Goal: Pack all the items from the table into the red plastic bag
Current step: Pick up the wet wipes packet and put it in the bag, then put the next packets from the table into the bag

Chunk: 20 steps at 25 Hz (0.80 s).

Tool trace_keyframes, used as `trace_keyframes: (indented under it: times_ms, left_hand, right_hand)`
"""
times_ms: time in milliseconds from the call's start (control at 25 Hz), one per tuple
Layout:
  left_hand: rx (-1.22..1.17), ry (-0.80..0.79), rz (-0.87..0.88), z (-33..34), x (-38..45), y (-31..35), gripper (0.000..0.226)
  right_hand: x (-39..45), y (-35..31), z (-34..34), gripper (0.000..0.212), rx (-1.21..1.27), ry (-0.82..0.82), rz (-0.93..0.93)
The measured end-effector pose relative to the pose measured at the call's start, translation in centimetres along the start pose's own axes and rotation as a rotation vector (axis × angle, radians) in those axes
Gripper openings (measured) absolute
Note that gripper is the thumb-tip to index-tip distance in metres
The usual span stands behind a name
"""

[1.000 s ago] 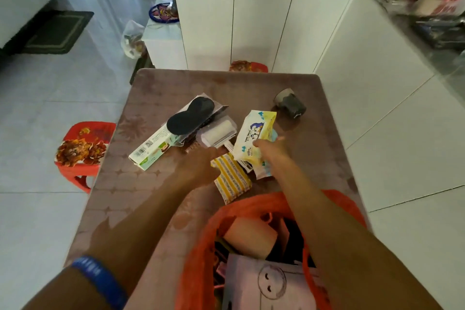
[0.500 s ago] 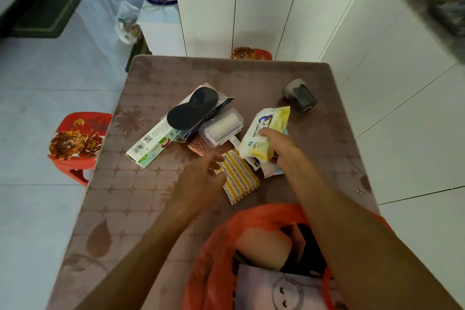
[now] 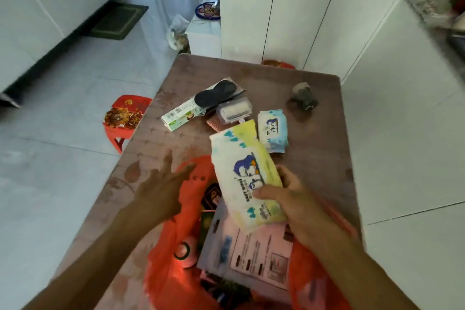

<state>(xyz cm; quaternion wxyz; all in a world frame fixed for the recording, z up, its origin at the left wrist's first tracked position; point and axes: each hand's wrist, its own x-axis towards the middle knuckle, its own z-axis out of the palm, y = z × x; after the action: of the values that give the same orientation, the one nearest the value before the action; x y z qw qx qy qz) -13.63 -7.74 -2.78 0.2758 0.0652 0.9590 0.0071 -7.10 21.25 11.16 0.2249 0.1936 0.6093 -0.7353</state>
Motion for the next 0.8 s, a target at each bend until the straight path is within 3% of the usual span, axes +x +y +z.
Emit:
trace_keyframes:
  times_ms: [80,160,240,320,440,520,600,680,800]
  left_hand:
    - [-0.222,0.064,-0.038,-0.4,-1.9,-1.0,0.059]
    - [-0.251,0.249,-0.053,-5.7,-7.1,2.3,0.034]
    - [-0.354,0.414,-0.014,-7.7,-8.7,3.0,0.032]
    - [-0.515,0.445,0.093,-9.5,-9.5,3.4,0.038]
    - [-0.662,0.331,0.311,-10.5,-10.4,4.7,0.042]
    - [-0.681,0.278,0.429,-10.7,-10.3,5.3,0.044]
    - [-0.658,0.200,0.437,-10.8,-9.2,5.0,0.045]
    - [-0.730,0.169,0.433,-11.8,-7.6,4.8,0.033]
    - [-1.223,0.198,0.290,-12.7,-2.3,5.4,0.025]
  right_hand:
    - [0.0,2.7,1.0,0.042,-0.274,0.010,0.052]
    - [1.2,4.3,0.9,0.041,-0.525,-0.009,0.063]
    - [2.0,4.6,-0.3,0.045,-0.758,-0.021,0.060]
    - [2.5,5.3,-1.5,0.052,-1.036,0.054,-0.039]
    - [2.6,8.7,-0.7,0.064,-1.409,0.069,-0.398]
    - [3.2,10.9,0.6,0.067,-1.568,0.004,-0.410]
    - [4.0,11.2,0.7,0.065,-1.596,-0.011,-0.344]
    - [3.7,9.5,0.4,0.056,-1.483,0.043,-0.495]
    - [4.4,3.4,1.4,0.031,-0.947,0.252,-0.783]
